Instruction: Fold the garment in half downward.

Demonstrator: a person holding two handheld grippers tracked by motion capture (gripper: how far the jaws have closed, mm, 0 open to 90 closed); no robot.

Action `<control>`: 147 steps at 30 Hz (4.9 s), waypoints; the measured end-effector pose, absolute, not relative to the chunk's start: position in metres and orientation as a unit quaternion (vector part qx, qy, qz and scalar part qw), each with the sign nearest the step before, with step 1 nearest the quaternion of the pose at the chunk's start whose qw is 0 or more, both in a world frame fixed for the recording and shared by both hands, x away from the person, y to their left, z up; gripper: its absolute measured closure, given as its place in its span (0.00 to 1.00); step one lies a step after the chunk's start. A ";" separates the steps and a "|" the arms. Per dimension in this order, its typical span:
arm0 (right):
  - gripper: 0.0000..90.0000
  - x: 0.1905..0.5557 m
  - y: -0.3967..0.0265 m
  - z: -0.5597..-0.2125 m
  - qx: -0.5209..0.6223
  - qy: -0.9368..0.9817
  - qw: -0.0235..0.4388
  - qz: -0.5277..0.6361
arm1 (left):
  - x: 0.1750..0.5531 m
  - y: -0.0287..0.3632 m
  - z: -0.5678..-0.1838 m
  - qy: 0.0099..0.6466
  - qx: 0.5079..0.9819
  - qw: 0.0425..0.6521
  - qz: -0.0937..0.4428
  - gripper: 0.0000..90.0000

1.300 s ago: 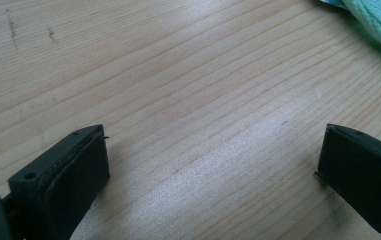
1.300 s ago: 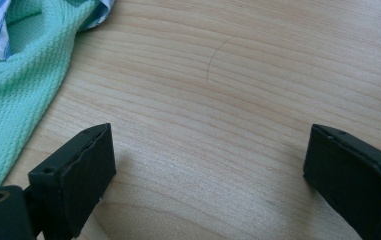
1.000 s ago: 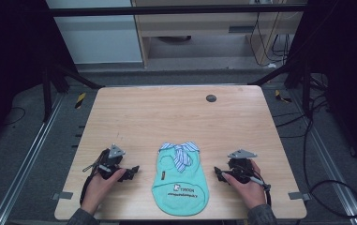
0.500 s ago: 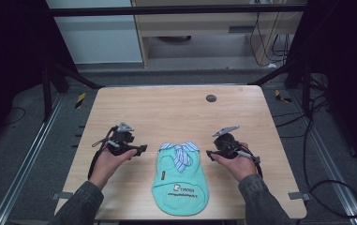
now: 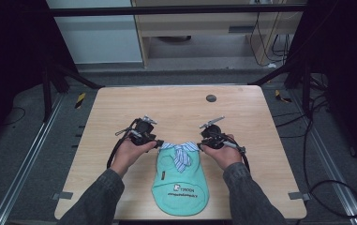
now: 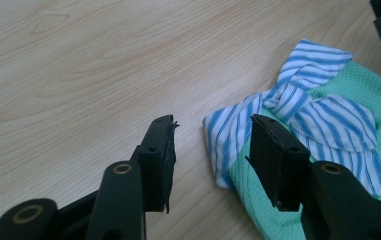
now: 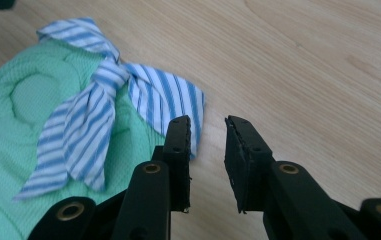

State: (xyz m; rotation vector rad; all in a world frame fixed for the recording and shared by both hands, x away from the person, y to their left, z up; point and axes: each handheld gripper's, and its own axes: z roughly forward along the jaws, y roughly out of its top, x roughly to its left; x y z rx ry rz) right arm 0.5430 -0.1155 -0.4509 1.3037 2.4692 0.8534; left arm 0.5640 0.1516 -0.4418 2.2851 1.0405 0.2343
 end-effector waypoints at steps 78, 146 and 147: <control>0.92 0.541 -0.095 -0.428 0.404 0.836 0.146 0.343 | 0.561 0.130 -0.421 0.339 0.873 0.329 0.117 0.95; 0.93 0.548 -0.087 -0.378 0.356 0.851 0.191 0.335 | 0.564 0.132 -0.372 0.307 0.877 0.333 0.160 0.95; 0.93 0.548 -0.087 -0.378 0.356 0.852 0.191 0.334 | 0.564 0.131 -0.372 0.306 0.878 0.332 0.160 0.95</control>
